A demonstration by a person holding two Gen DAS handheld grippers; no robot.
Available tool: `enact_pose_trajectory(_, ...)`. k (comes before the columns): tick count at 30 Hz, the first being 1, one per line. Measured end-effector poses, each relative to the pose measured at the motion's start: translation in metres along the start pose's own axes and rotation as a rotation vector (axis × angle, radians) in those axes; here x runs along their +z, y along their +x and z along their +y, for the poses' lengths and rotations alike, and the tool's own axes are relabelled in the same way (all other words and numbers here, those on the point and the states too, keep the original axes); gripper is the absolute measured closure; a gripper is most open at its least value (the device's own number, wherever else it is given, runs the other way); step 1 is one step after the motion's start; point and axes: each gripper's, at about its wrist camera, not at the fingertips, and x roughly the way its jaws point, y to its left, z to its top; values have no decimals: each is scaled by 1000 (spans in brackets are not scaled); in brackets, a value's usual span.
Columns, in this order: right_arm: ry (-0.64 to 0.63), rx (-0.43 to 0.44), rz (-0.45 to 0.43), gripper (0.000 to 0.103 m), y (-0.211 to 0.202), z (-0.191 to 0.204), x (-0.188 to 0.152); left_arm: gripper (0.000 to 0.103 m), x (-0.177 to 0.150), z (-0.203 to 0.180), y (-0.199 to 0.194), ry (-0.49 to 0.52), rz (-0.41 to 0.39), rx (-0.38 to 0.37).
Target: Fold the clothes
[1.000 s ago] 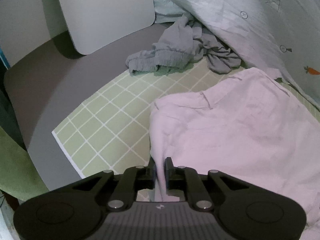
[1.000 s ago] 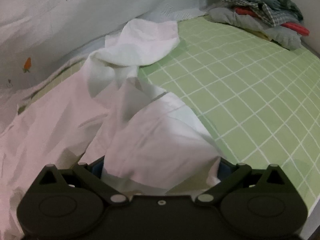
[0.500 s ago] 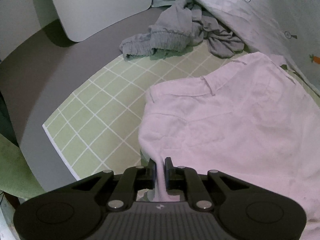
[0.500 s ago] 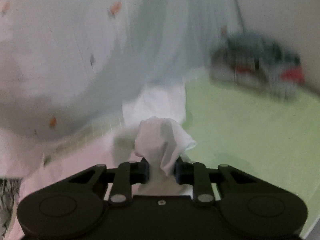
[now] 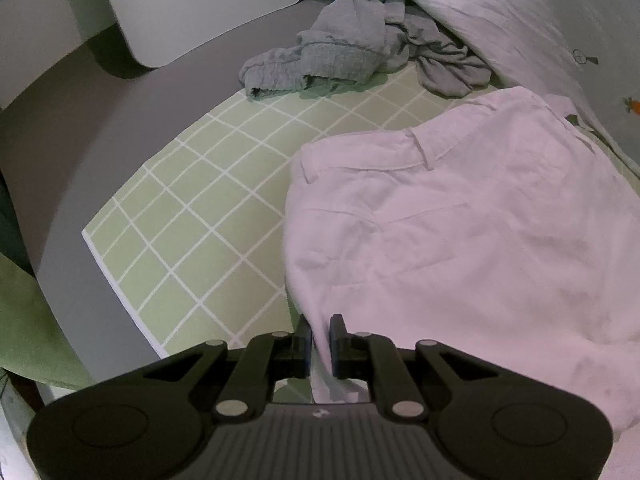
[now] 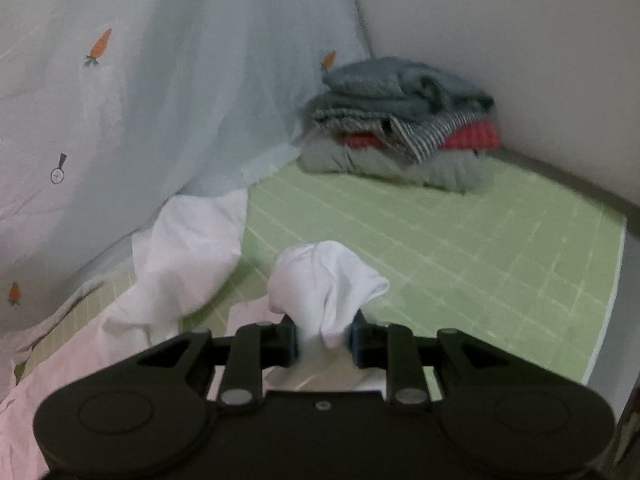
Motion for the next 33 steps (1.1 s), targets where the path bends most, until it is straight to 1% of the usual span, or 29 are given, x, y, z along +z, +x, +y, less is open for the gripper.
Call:
enact_pose_trajectory(2, 14, 13, -22, 78, -8, -4, 4, 97, 1, 0, -3, -3, -13, -7)
enact_pose_trajectory(4, 45, 53, -62, 79, -20, -8, 14, 98, 4, 1, -9, -15, -38, -18)
enact_pose_trajectory(7, 52, 93, -132, 79, -37, -3, 29, 98, 9, 1, -25, -20, -101, -26)
enact_pose_trajectory(9, 33, 112, -174, 79, -43, 1, 36, 98, 11, 1, -34, -1, -136, -18)
enact_pose_trajectory(10, 20, 108, -172, 78, -39, 2, 39, 97, 12, 1, -34, 2, -138, -14)
enact_pose_trajectory(11, 6, 92, -152, 76, -31, 4, 39, 97, 12, 1, -30, -2, -124, -7)
enact_pose_trajectory(12, -13, 60, -106, 71, -20, 4, 35, 95, 11, 1, -25, -5, -101, 4)
enact_pose_trajectory(14, -57, -19, 6, 65, 3, 5, 26, 89, 7, 1, -17, -7, -63, 18)
enact_pose_trajectory(15, -66, -40, 50, 60, 11, 4, 20, 88, 4, 3, -17, -9, -59, 18)
enact_pose_trajectory(16, -68, -49, 88, 54, 17, 3, 14, 87, 1, 4, -20, -9, -70, 17)
enact_pose_trajectory(17, -62, -52, 110, 52, 20, 1, 9, 82, -1, 4, -24, -2, -89, 17)
enact_pose_trajectory(18, -63, -51, 116, 41, 20, -1, 3, 77, -2, 5, -29, 4, -111, 23)
enact_pose_trajectory(19, -71, -52, 119, 30, 20, -2, -2, 67, -3, 4, -34, 9, -135, 29)
enact_pose_trajectory(20, -89, -57, 112, 26, 18, -2, -6, 57, -3, 4, -39, 15, -159, 29)
enact_pose_trajectory(21, -127, -68, 95, 22, 15, 1, -8, 53, -3, 3, -43, 23, -178, 22)
enact_pose_trajectory(23, -223, -77, 54, 21, 9, 7, -10, 42, -3, -2, -51, 46, -209, -2)
enact_pose_trajectory(24, -275, -81, 33, 15, 6, 11, -12, 39, -5, -7, -55, 62, -223, -17)
enact_pose_trajectory(25, -334, -92, 7, 6, 3, 15, -14, 35, -7, -13, -58, 81, -236, -32)
enact_pose_trajectory(28, -469, -115, -50, 3, -6, 20, -26, 29, -18, -39, -69, 152, -273, -79)
enact_pose_trajectory(30, -533, -103, -43, 3, -5, 16, -32, 28, -27, -60, -78, 187, -284, -108)
enact_pose_trajectory(33, -633, -60, -17, 3, -1, 8, -45, 28, -41, -91, -91, 239, -301, -152)
